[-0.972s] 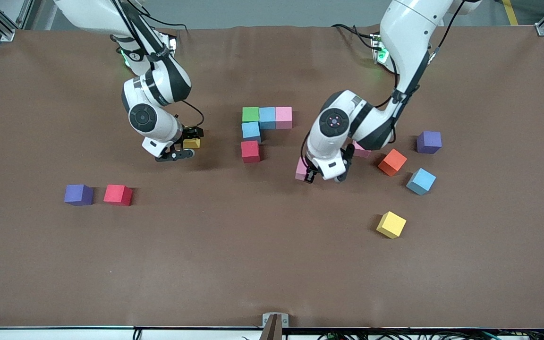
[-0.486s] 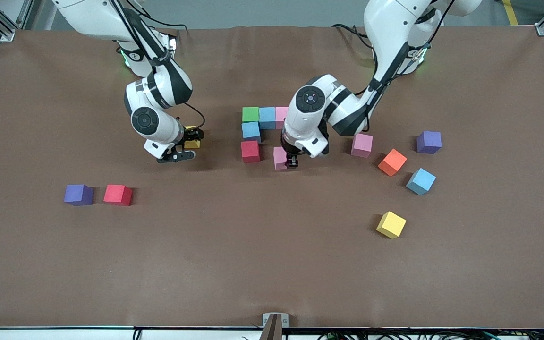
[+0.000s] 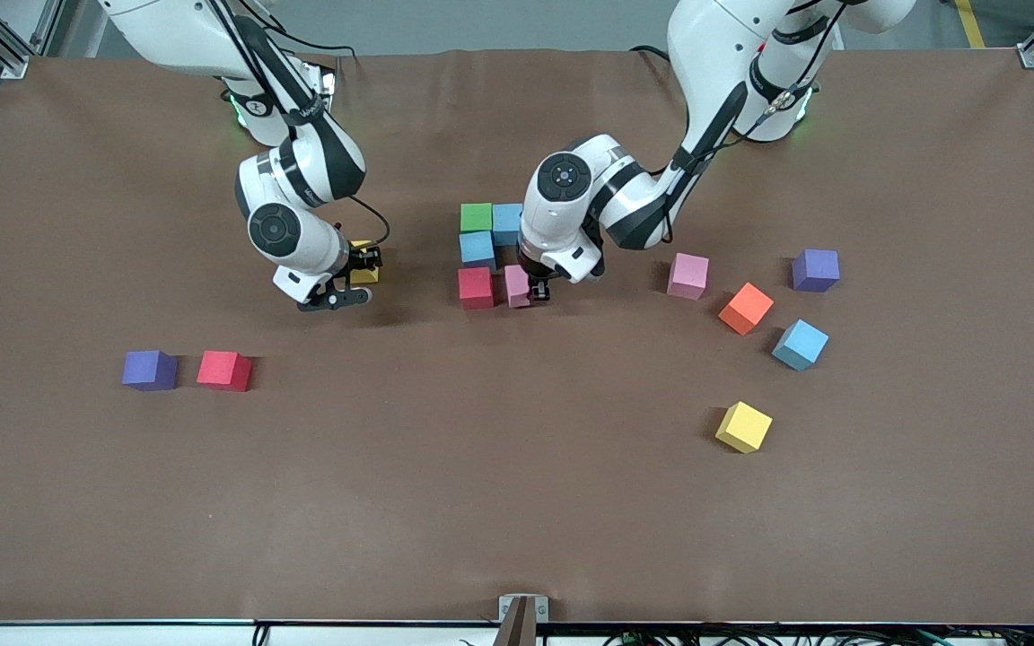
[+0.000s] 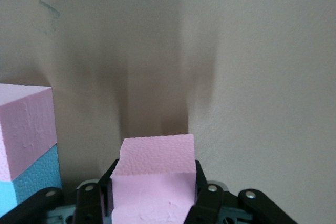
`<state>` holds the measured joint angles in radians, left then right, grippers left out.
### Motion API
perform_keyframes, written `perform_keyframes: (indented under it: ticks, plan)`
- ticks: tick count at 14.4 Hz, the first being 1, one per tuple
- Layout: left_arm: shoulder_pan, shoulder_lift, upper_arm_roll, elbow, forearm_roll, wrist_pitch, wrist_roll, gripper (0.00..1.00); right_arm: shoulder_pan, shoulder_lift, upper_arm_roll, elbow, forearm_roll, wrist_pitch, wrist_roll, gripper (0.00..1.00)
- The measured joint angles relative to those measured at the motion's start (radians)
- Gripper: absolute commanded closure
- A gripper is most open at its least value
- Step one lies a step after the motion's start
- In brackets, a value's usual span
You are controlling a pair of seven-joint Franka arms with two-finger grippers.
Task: Arrange 11 blocks into digit 3
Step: 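Set pink beside the row with the left gripper while the right gripper lifts yellow, then carry the yellow cube toward the cube row with the right gripper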
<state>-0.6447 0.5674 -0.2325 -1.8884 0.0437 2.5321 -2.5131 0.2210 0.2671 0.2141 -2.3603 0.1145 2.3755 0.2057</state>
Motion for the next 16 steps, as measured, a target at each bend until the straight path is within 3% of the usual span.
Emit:
perform_keyframes:
  ticks: [7,12,16]
  plan:
    - [-0.024,0.032,0.000,0.006,0.044,0.008,0.001,0.88,-0.060,0.016,-0.007,0.220,0.000,-0.043,0.000,0.51]
    - [-0.038,0.053,0.000,0.038,0.049,0.010,0.001,0.88,-0.069,0.103,-0.046,0.483,-0.011,-0.198,-0.002,0.53]
    - [-0.043,0.070,-0.001,0.058,0.083,0.010,0.001,0.88,-0.067,0.157,-0.045,0.583,-0.022,-0.204,-0.002,0.53]
